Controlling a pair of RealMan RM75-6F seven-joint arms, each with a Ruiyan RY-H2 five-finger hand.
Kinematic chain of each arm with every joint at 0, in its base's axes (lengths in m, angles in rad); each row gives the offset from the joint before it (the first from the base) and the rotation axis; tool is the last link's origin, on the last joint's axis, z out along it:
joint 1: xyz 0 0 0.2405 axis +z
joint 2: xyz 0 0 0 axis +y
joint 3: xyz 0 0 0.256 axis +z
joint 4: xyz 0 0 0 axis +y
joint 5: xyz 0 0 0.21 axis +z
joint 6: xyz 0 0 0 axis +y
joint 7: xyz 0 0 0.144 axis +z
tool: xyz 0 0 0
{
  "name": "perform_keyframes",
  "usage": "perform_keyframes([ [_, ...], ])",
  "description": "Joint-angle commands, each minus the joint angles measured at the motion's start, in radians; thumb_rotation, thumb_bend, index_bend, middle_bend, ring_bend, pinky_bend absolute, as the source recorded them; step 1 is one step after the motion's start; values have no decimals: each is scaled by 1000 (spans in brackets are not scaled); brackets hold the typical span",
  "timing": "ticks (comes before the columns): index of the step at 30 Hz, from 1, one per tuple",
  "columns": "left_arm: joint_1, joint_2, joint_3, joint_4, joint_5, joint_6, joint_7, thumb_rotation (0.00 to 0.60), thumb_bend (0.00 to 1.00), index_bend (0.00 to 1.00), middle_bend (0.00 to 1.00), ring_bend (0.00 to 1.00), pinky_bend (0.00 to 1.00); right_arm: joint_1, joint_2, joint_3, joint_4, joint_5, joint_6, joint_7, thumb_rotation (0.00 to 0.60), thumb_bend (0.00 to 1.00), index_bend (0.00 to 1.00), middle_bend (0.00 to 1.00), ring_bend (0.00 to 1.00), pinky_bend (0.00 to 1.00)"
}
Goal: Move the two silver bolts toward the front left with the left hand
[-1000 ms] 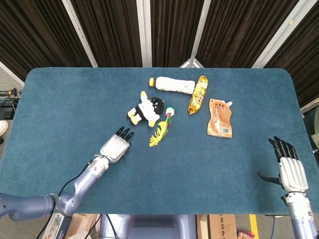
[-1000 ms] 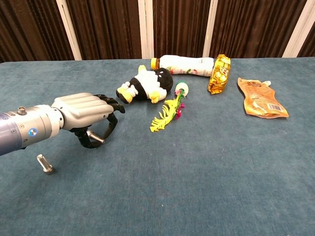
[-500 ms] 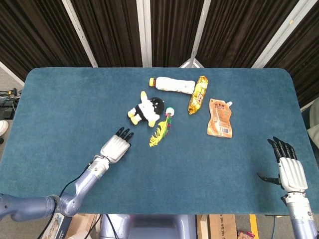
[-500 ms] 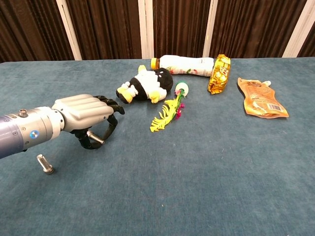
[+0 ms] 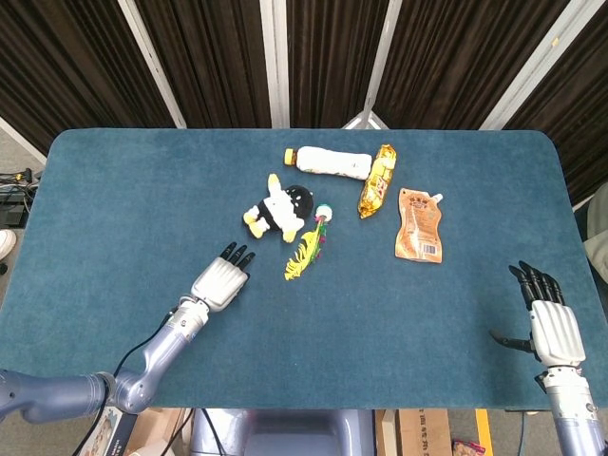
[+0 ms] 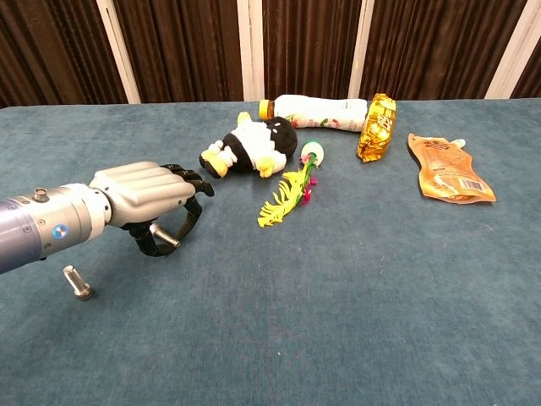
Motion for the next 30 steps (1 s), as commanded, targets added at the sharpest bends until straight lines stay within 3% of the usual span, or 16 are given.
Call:
perform_keyframes([
  [1, 1, 0, 0, -1, 1, 1, -1, 600, 510, 599, 80, 0, 0, 1, 0, 1, 1, 0, -1, 1, 600, 109, 119, 67, 36, 0],
  [13, 20, 39, -32, -62, 3, 24, -72, 600, 528, 609, 85, 0, 0, 2, 2, -1, 2, -1, -4, 3, 600, 109, 119, 68, 37, 0],
  [20, 59, 91, -73, -130, 30, 18, -286, 600, 528, 608, 85, 0, 0, 3, 1, -3, 0, -1, -5, -3, 600, 109, 119, 68, 38, 0],
  [30, 134, 151, -151, -178, 39, -62, -754, 600, 528, 604, 85, 0, 0, 3, -3, -5, -6, -2, -3, -19, 600, 110, 119, 68, 38, 0],
])
